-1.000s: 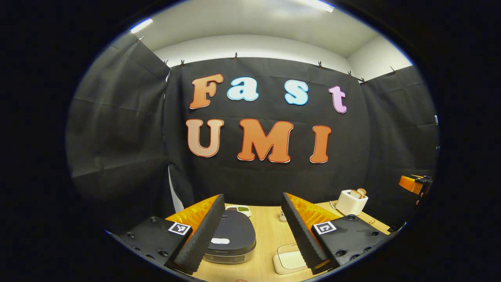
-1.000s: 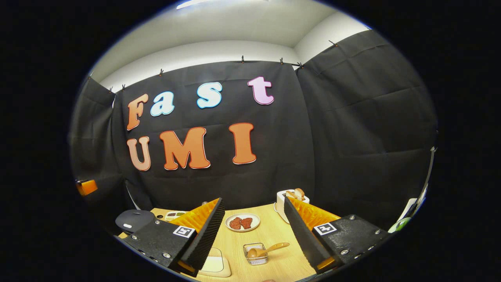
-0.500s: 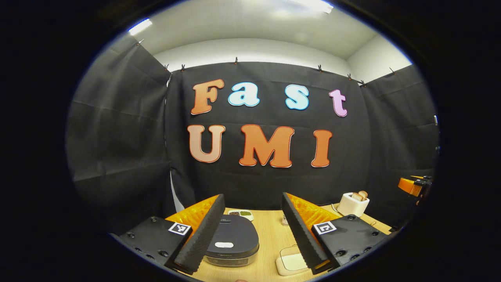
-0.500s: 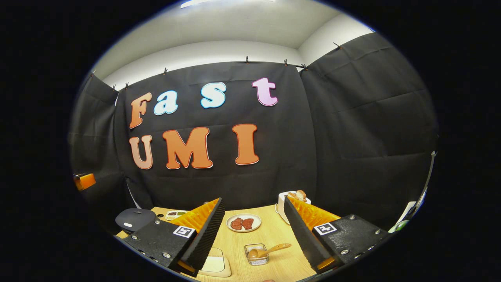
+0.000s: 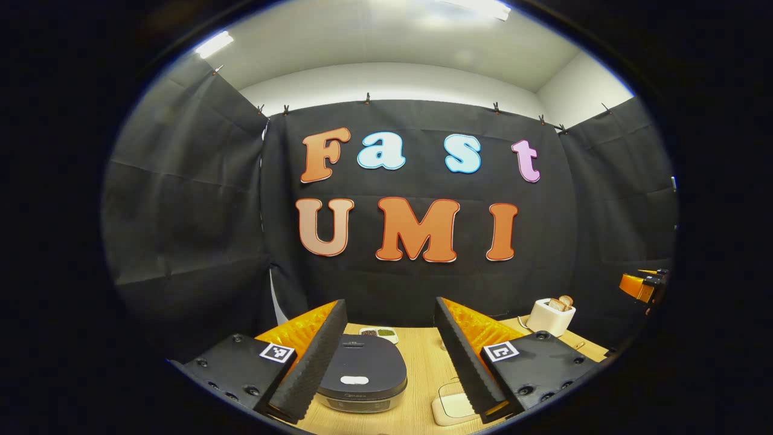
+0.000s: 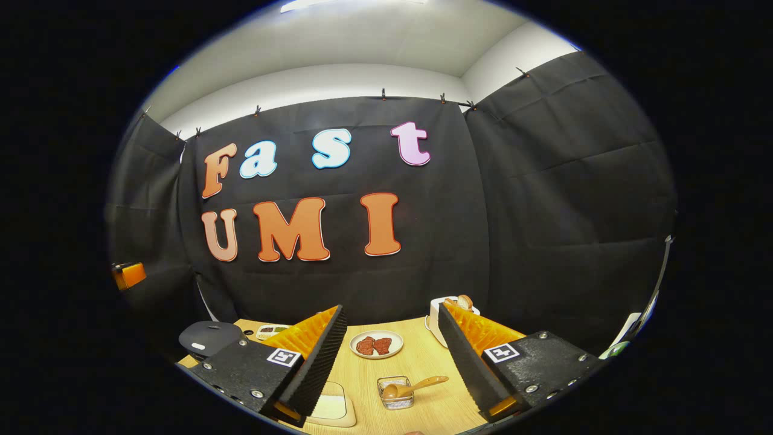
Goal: Close the left gripper, press the button to open the rice cooker; take a wooden spoon from the chopstick holder with the right hand, scoop a spoonful of rice and pour it into the rice cooker, then put the wooden spoon back into the chopstick holder.
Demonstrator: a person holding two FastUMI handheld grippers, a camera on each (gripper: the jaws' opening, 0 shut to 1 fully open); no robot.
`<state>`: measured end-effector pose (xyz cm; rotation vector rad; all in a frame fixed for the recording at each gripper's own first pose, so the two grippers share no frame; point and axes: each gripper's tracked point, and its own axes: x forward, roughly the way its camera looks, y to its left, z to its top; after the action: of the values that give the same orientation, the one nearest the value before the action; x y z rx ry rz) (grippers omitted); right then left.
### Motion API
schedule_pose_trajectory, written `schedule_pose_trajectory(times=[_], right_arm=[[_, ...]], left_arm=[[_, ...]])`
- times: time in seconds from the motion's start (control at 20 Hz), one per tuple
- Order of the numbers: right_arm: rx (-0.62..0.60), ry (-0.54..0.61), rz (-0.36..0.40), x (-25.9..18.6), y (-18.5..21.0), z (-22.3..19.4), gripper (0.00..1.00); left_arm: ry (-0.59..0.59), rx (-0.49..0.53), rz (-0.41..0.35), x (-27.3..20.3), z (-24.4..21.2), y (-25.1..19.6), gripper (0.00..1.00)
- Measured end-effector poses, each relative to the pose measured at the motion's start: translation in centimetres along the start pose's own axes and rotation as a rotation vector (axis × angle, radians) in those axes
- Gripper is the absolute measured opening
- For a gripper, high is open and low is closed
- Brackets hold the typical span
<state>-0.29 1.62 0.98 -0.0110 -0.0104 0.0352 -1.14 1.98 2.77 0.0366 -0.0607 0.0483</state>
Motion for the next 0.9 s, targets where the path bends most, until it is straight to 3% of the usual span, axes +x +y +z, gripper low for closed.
schedule_pose_trajectory(times=[0.4, 0.55, 0.75, 0.9], right_arm=[[0.013, 0.016, 0.021, 0.3, 0.5, -0.5, 0.95], [-0.004, 0.023, 0.03, 0.5, 0.8, -0.8, 0.95], [-0.014, 0.016, 0.024, 0.8, 0.6, -0.7, 0.95], [-0.009, 0.031, 0.018, 1.0, 0.4, -1.1, 0.95]], left_arm=[[0.0, 0.014, 0.022, 0.5, 0.0, 0.3, 0.95], [0.003, -0.017, 0.015, 0.7, 0.0, 0.2, 0.66], [-0.02, -0.006, 0.075, 0.3, 0.7, 2.1, 0.09], [-0.024, -0.004, 0.087, 1.7, 1.0, 1.9, 0.1]])
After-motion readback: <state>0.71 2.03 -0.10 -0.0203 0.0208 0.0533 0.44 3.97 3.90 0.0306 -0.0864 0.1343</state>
